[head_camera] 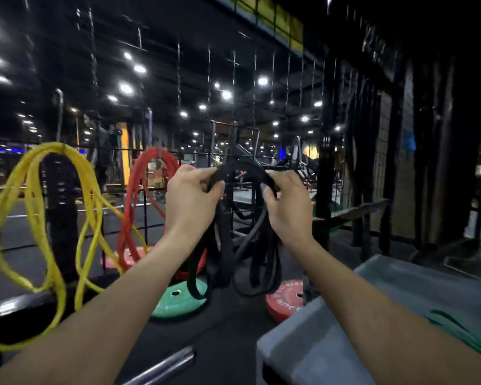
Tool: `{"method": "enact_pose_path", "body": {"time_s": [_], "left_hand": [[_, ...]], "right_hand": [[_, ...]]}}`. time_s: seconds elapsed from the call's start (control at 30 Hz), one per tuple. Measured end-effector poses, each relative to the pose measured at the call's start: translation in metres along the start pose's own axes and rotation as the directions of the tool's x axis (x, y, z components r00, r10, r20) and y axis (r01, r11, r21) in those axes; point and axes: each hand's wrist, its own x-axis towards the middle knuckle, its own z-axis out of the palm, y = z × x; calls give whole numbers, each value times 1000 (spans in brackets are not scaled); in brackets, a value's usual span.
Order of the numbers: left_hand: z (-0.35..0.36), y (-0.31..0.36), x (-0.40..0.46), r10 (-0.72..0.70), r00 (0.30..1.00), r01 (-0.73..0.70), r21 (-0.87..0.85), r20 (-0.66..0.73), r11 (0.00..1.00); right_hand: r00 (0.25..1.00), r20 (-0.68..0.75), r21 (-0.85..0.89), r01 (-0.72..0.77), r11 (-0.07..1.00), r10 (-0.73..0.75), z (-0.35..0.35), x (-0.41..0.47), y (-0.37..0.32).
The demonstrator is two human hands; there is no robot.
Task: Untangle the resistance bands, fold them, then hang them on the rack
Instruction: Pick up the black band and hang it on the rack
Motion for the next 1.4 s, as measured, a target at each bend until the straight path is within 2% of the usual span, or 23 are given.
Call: {"method": "enact_pose_path", "body": {"time_s": [0.2,0.37,0.5,0.67,0.87,0.97,1.07,1.2,1.27,1.4], "left_hand": [[14,6,53,-48,997,48,-1,-54,999],[26,4,84,-49,995,58,107,-87,993],[33,-6,80,-41,998,49,193,-49,980],[35,-16,61,-53,998,47,243,17,969],[41,-17,39,-84,996,78,144,34,987],[46,-17,34,-105,993,99,108,50,989],[49,-19,25,-143,986,135,96,86,986],[52,-26,11,-168,976,150,130,139,980],[53,-26,10,-168,975,145,151,147,978],[56,-17,11,-179,976,147,232,124,962]], "right_hand": [[1000,-2,-10,-23,1000,23,21,60,-5],[1000,22,-37,-18,999,19,39,96,-8],[993,108,-9,-53,999,53,53,92,-1],[988,154,-25,1,1000,3,58,74,14],[990,138,-21,36,999,-33,63,59,20],[989,151,66,-2,998,-8,66,51,23],[971,234,177,-97,979,53,67,40,25],[915,395,211,-181,961,86,73,25,30],[922,372,161,-179,971,108,73,21,32],[954,281,-123,-68,990,100,65,18,30]]}}
